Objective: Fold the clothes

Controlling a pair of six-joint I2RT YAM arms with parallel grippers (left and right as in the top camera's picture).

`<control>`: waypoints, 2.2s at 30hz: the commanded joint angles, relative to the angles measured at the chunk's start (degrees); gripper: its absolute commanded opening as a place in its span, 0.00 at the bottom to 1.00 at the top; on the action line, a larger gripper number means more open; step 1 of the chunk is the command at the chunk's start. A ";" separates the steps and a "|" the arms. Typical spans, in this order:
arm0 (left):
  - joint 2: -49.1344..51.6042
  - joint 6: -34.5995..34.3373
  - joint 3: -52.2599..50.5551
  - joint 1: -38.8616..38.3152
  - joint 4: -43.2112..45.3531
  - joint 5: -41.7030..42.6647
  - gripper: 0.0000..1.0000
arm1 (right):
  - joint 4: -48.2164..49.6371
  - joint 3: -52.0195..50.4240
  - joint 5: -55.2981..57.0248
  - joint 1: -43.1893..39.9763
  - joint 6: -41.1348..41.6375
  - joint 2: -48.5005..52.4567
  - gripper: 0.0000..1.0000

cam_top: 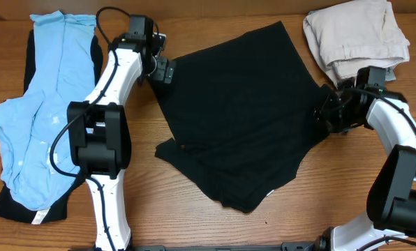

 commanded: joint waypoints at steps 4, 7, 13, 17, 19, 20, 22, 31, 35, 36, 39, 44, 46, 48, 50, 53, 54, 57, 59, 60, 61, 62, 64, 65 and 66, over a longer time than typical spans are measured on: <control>-1.01 -6.80 -3.52 2.03 4.33 -0.04 0.82 | -0.79 1.57 -2.19 1.16 -0.90 -0.55 0.45; -0.92 -9.44 -4.52 2.19 6.27 -1.38 0.76 | -0.72 1.57 -2.19 1.44 -0.90 -0.55 0.45; 1.09 -12.39 -4.61 2.08 7.43 -1.46 0.75 | -0.26 1.57 -2.14 1.95 -0.90 -0.55 0.45; 1.64 -13.25 -4.61 2.05 7.56 -1.46 0.68 | -0.28 1.57 -2.14 1.95 -0.87 -0.55 0.45; 1.64 -13.25 -4.61 2.05 7.78 -1.46 0.65 | -0.24 1.57 -2.14 1.95 -0.90 -0.55 0.45; 1.64 -13.25 -4.61 2.05 8.00 -1.46 0.64 | -0.13 1.57 -2.14 1.95 -0.85 -0.55 0.45; 1.66 -13.29 -4.61 2.08 8.13 -1.49 0.59 | 0.00 1.57 -2.16 1.95 -0.83 -0.55 0.45; 1.68 -16.09 -4.61 2.03 8.33 -3.26 0.57 | 1.05 1.55 -0.55 2.93 -0.79 -0.52 0.46; 1.68 -17.35 -4.61 2.03 8.04 -4.44 0.55 | 1.31 1.55 -0.39 3.21 -0.63 -0.52 0.47; 1.68 -17.64 -4.61 2.03 8.04 -4.46 0.52 | 1.44 1.55 -0.39 3.23 -0.63 -0.52 0.47; 1.70 -19.56 -4.61 2.01 8.04 -4.44 0.46 | 1.86 1.55 -0.44 3.23 -0.61 -0.52 0.49; 2.40 -21.59 -4.63 1.99 8.17 -4.39 0.43 | 2.49 1.55 -0.42 3.23 -0.63 -0.52 0.50; 3.08 -21.75 -4.63 1.99 8.07 -4.20 0.43 | 2.54 1.55 -0.42 3.23 -0.63 -0.52 0.50; 3.72 -22.03 -4.63 1.90 8.02 -4.15 0.43 | 2.51 1.55 -0.42 3.23 -0.63 -0.52 0.50; 4.15 -22.03 -4.63 1.90 8.04 -4.15 0.42 | 2.49 1.55 -0.39 3.23 -0.66 -0.52 0.50; 4.35 -22.10 -4.61 1.90 8.00 -3.91 0.42 | 2.49 1.55 -0.39 3.23 -0.66 -0.52 0.51; 4.35 -22.27 -4.63 1.90 8.02 -3.80 0.42 | 2.49 1.55 -0.39 3.23 -0.66 -0.52 0.51; 4.35 -22.91 -4.63 1.86 8.15 -3.76 0.40 | 2.49 1.55 -0.44 3.23 -0.63 -0.52 0.51; 4.37 -22.88 -4.61 1.73 8.31 -3.80 0.35 | 2.43 1.55 -0.46 3.23 -0.63 -0.52 0.51; 4.37 -22.86 -4.63 1.64 8.50 -3.80 0.32 | 2.32 1.55 -0.46 3.23 -0.63 -0.52 0.51; 4.37 -22.86 -4.63 1.57 8.70 -3.80 0.30 | 2.23 1.55 -0.46 3.23 -0.63 -0.52 0.51; 4.37 -22.88 -4.63 1.49 8.94 -3.80 0.29 | 2.08 1.55 -0.46 3.23 -0.63 -0.52 0.51; 4.37 -22.86 -4.63 1.31 9.40 -3.80 0.24 | 1.86 1.55 -0.46 3.23 -0.66 -0.52 0.51; 4.37 -22.86 -4.63 1.29 9.68 -3.80 0.20 | 1.70 1.55 -0.46 3.26 -0.63 -0.52 0.51; 4.37 -22.86 -4.61 1.29 10.05 -3.78 0.14 | 1.62 1.55 -0.46 3.26 -0.63 -0.52 0.51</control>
